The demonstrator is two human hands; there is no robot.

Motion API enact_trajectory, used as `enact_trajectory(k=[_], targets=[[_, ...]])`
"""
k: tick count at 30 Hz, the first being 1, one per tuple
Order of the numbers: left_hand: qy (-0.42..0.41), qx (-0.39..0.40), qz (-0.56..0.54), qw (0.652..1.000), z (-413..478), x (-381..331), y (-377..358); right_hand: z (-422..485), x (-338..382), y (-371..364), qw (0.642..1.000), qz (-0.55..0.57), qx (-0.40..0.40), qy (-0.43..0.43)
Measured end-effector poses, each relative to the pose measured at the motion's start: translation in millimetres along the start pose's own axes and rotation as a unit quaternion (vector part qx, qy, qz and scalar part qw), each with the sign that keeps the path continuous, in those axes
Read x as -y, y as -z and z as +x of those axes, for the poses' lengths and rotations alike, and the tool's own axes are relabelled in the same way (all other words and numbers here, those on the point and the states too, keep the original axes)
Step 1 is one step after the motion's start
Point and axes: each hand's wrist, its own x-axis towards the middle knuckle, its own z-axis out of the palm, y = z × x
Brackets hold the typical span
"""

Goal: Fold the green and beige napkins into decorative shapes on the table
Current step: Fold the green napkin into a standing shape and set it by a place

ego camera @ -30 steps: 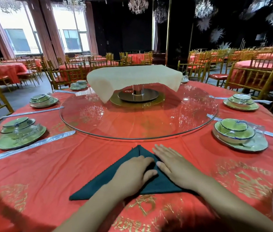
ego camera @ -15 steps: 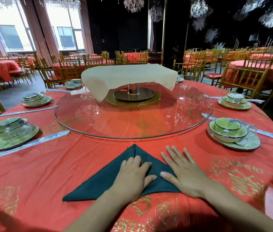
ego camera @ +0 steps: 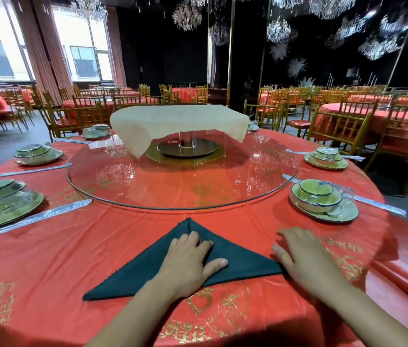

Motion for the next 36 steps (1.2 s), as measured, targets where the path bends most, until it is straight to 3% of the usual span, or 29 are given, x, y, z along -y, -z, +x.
enact_trajectory(k=[6, 10, 13, 15, 18, 20, 21, 25, 29, 30, 31, 34, 36], targets=[[0.014, 0.016, 0.032, 0.999, 0, -2, 0, 13, 26, 9, 0.979, -0.020, 0.202, -0.032], [0.020, 0.027, 0.042, 0.999, 0, -3, 1, 30, 25, 16, 0.956, 0.068, 0.277, -0.068], [0.017, 0.023, 0.039, 0.999, 0, -3, 1, 29, 21, 17, 0.955, 0.160, 0.243, -0.063], [0.004, 0.025, 0.044, 0.999, 0, -4, 3, 23, 22, 15, 0.935, 0.276, 0.206, -0.086], [-0.021, 0.033, 0.058, 0.998, 0, -6, 5, 7, 28, 9, 0.826, 0.515, 0.149, -0.174], [-0.028, 0.044, 0.062, 0.997, 2, -6, 6, -5, 36, 5, 0.743, 0.618, 0.128, -0.221], [-0.032, 0.052, 0.063, 0.996, 3, -6, 6, -9, 42, 2, 0.719, 0.646, 0.117, -0.227], [-0.045, 0.074, 0.073, 0.994, 5, -6, 9, -17, 65, -7, 0.726, 0.654, 0.023, -0.213], [-0.048, 0.073, 0.075, 0.993, 5, -5, 7, -17, 80, -10, 0.679, 0.700, -0.021, -0.219], [-0.049, 0.072, 0.075, 0.993, 5, -5, 7, -18, 81, -13, 0.691, 0.689, -0.001, -0.217], [-0.049, 0.073, 0.077, 0.993, 5, -5, 7, -19, 84, -16, 0.726, 0.659, 0.019, -0.199], [-0.046, 0.083, 0.074, 0.993, 4, -7, 10, -21, 87, -29, 0.895, 0.439, 0.001, -0.083], [-0.035, 0.079, 0.038, 0.996, 4, -4, 11, -22, 91, -35, 0.946, 0.321, -0.033, -0.007]])
